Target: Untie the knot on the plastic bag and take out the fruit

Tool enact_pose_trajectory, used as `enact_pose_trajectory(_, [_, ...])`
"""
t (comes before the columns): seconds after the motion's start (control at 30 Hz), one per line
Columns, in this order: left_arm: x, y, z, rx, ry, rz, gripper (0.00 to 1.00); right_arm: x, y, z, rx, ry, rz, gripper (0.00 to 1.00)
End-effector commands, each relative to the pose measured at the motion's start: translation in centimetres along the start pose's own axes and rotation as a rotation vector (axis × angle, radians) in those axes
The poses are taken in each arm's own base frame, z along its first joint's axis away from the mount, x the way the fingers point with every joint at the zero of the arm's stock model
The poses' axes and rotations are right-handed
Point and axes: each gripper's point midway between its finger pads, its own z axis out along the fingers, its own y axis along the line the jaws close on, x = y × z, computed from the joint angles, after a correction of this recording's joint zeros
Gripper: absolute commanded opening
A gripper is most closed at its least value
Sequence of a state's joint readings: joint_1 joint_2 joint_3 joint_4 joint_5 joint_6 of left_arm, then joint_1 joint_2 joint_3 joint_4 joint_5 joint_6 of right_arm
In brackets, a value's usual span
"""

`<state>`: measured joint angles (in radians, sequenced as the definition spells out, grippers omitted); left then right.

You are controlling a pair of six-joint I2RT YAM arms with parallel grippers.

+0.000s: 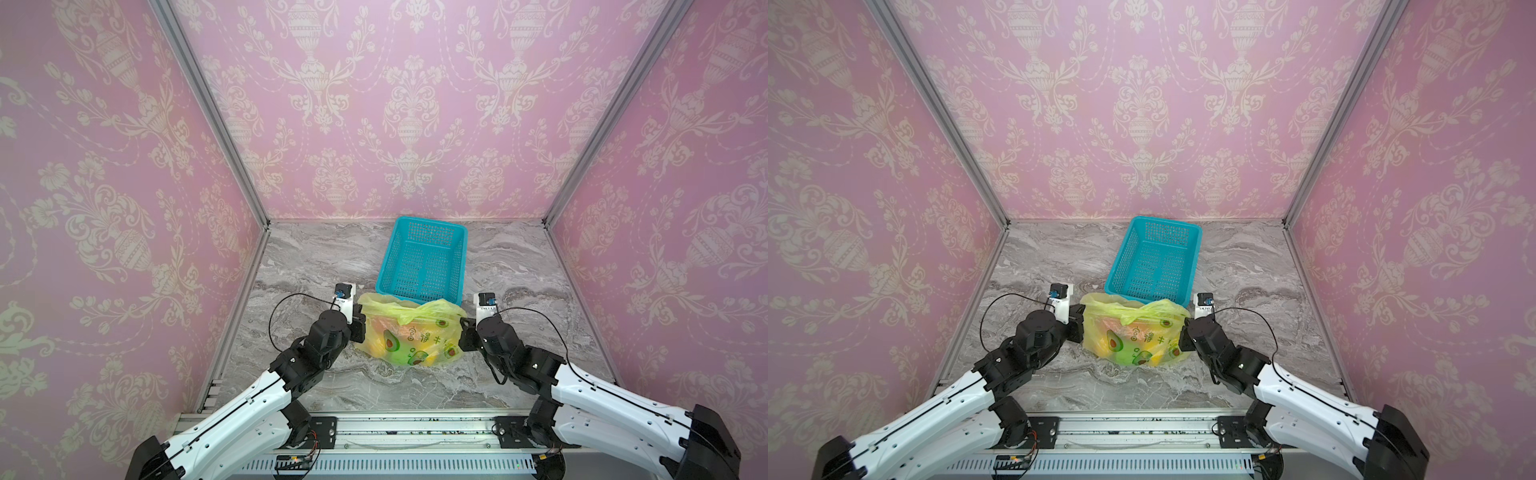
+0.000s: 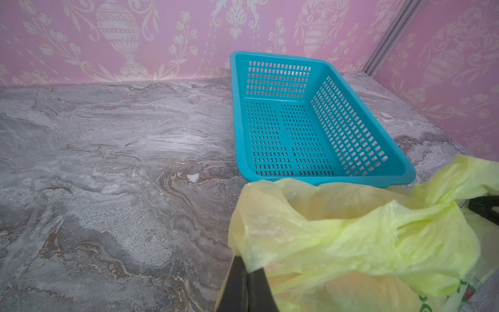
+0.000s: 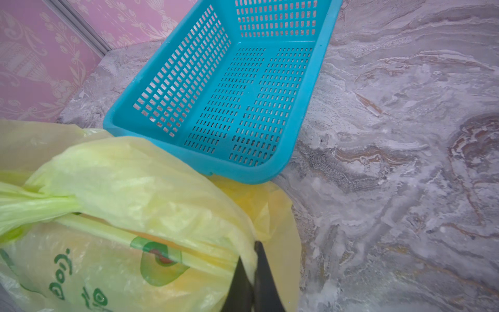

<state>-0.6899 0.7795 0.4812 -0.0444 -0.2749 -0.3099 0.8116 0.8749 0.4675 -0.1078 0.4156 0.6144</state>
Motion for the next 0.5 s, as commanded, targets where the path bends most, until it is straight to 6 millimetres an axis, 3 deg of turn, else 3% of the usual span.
enact_pose_trajectory(0.0, [0.6,2.7,0.0,-0.112,0.006,-0.038,0.03,1.2,-3.3,0.0,0.119,0.011,0.02,0.08])
enact_pose_trajectory(0.2, [0.8,2.6,0.2,-0.101,0.013,-0.05,0.09,0.7,-3.7,-0.4,0.115,-0.004,0.025,0.19])
enact_pose_trajectory(0.37, [0.4,1.3,0.2,-0.024,0.004,-0.046,0.21,-0.6,-2.3,-1.3,0.06,-0.007,-0.075,0.44])
enact_pose_trajectory(0.47, [0.1,0.6,0.0,0.019,-0.005,-0.04,0.33,-1.4,-1.0,-2.0,0.015,-0.017,-0.126,0.53])
